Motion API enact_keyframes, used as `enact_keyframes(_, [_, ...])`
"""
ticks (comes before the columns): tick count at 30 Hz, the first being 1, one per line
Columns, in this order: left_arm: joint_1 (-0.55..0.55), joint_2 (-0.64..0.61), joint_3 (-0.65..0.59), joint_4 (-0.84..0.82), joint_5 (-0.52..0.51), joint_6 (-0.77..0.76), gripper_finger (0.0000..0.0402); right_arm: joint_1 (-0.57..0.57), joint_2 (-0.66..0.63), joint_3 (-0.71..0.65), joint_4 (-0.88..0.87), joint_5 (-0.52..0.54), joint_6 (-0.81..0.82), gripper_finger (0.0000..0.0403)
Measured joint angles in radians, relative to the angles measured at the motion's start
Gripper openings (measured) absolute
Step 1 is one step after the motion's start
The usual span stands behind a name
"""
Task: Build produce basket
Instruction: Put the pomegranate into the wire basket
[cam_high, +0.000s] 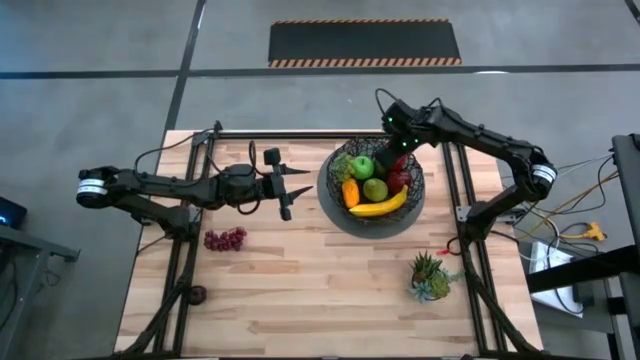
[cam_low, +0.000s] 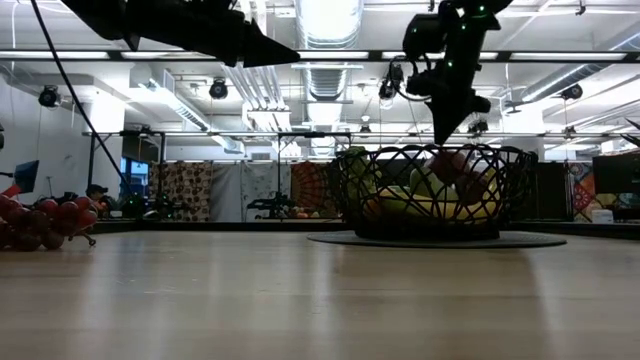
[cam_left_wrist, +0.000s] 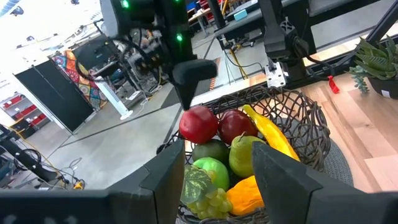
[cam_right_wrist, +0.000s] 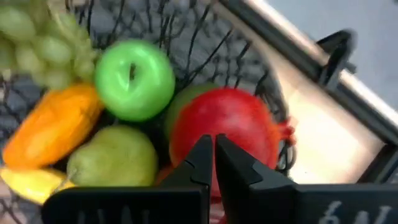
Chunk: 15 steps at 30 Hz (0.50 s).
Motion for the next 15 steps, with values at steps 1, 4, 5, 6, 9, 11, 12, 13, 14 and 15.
enact_keyframes(1, [0.000,0.000,0.000,0.000,0.000,0.000,0.0169,0.000,-0.006,0.008,0.003,0.023,0.006,0.0008])
enact_keyframes(4, [0.000,0.000,0.000,0.000,0.000,0.000,0.0169,-0.019,-0.025,0.024,0.001,0.164,-0.019,0.0008])
enact_keyframes(5, [0.000,0.000,0.000,0.000,0.000,0.000,0.0169,-0.029,-0.028,0.024,-0.002,0.198,-0.034,0.0008])
enact_keyframes(6, [0.000,0.000,0.000,0.000,0.000,0.000,0.0169,-0.041,-0.028,0.022,-0.004,0.208,-0.045,0.0008])
enact_keyframes(9, [0.000,0.000,0.000,0.000,0.000,0.000,0.0169,-0.077,-0.026,0.000,0.002,0.198,-0.066,0.0008])
enact_keyframes(11, [0.000,0.000,0.000,0.000,0.000,0.000,0.0169,-0.096,-0.016,-0.015,0.007,0.196,-0.076,0.0008])
enact_keyframes(12, [0.000,0.000,0.000,0.000,0.000,0.000,0.0169,-0.107,-0.008,-0.023,0.009,0.194,-0.083,0.0008])
enact_keyframes(13, [0.000,0.000,0.000,0.000,0.000,0.000,0.0169,-0.117,0.002,-0.029,0.008,0.192,-0.089,0.0008])
enact_keyframes(14, [0.000,0.000,0.000,0.000,0.000,0.000,0.0169,-0.125,0.011,-0.032,0.008,0.187,-0.094,0.0008])
enact_keyframes(15, [0.000,0.000,0.000,0.000,0.000,0.000,0.0169,-0.129,0.022,-0.033,0.008,0.180,-0.099,0.0008])
